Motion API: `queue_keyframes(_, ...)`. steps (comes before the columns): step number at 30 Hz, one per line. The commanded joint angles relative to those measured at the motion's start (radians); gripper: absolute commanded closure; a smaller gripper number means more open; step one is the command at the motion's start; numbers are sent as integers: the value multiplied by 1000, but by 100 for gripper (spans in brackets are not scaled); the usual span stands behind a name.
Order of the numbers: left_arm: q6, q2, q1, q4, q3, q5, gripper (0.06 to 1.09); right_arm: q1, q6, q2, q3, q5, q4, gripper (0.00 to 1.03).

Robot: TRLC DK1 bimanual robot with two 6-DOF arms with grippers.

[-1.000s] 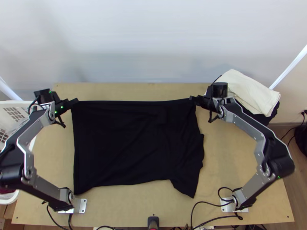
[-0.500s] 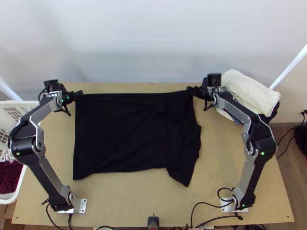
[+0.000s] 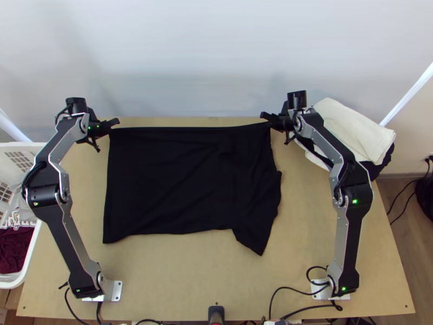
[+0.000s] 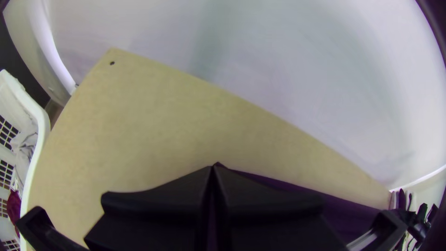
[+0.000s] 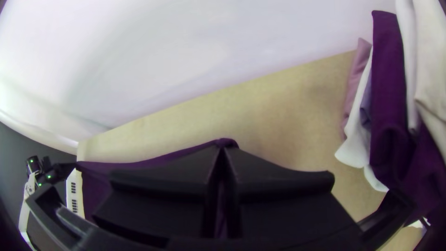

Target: Fold the t-shirt

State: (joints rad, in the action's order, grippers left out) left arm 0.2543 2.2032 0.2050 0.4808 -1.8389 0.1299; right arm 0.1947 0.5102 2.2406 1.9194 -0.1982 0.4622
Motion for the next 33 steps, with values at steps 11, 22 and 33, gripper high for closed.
queue_keyframes(11, -26, -99, 77, 105, 125, 116, 105, -28, -18, -30, -7, -10, 187, 100)
queue_keyframes(22, -46, -232, 116, 55, 302, 162, 105, -5, -53, -141, -175, -10, 178, 100)
queue_keyframes(33, -59, -393, 126, 28, 478, 191, 105, 25, -53, -266, -365, -10, 96, 100)
